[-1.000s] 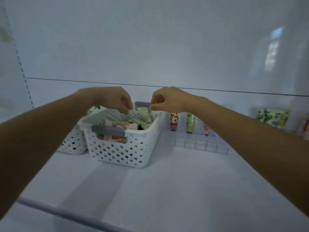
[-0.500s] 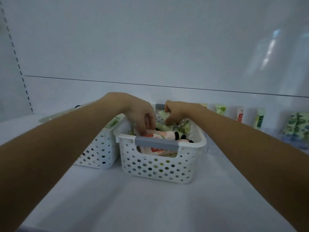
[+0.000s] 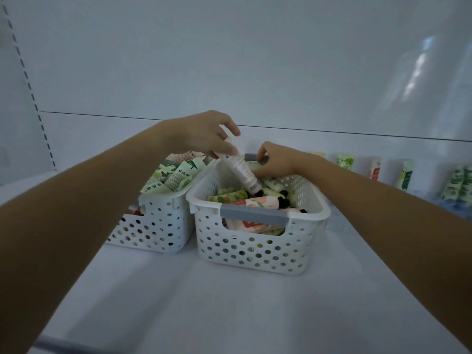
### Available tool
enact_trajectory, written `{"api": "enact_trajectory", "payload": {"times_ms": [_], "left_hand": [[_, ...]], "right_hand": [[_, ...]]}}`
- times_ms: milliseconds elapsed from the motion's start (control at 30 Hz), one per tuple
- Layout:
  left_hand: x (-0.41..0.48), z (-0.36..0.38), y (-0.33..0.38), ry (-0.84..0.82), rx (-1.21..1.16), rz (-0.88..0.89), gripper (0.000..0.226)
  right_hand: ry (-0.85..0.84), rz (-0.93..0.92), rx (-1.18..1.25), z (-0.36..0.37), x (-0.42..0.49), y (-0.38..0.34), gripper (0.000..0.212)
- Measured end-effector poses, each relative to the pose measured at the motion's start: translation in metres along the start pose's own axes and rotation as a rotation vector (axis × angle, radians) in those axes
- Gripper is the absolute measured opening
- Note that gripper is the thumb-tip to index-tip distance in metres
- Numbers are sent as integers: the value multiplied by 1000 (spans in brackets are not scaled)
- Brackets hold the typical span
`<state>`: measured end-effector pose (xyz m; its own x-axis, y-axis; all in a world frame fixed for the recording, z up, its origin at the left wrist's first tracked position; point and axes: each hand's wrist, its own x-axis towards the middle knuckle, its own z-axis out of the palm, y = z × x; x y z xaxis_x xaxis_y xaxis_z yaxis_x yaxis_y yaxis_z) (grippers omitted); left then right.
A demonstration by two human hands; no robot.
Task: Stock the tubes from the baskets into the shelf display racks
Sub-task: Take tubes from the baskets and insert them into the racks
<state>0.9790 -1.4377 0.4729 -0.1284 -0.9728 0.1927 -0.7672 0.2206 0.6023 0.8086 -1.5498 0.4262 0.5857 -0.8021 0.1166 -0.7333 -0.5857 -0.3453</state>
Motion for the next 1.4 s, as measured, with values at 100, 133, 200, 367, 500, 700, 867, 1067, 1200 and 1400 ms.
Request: {"api": "enact_trajectory", "payload": {"times_ms": [100, 133, 200, 367, 500, 700, 867, 1067, 1200, 1400], "left_hand": [[-1, -5, 7, 143, -124, -30, 28], [-1, -7, 9, 196, -158, -34, 25], [1, -6, 16, 302, -233, -39, 15], [15, 14, 45, 571, -619, 11, 17], [32, 45, 89, 532, -760, 81, 14], [60, 110, 169, 358, -670, 120, 18], [76, 174, 216, 275, -766, 113, 45], [92, 252, 232, 221, -974, -28, 15], [99, 296, 229, 319, -956, -94, 20], [106, 327, 237, 506, -979, -146, 23]], "right_hand": [[44, -12, 227, -8, -9, -1, 32], [77, -6, 319, -12, -13, -1, 25], [137, 27, 555, -20, -22, 2, 7], [84, 123, 1193, -47, -59, 27, 15], [-19, 160, 1334, -63, -98, 60, 25], [77, 207, 1359, -88, -156, 129, 24], [350, 296, 1271, -100, -195, 192, 14], [429, 304, 1071, -110, -233, 251, 9], [602, 347, 826, -112, -236, 275, 26], [831, 262, 630, -112, -228, 293, 35]]}}
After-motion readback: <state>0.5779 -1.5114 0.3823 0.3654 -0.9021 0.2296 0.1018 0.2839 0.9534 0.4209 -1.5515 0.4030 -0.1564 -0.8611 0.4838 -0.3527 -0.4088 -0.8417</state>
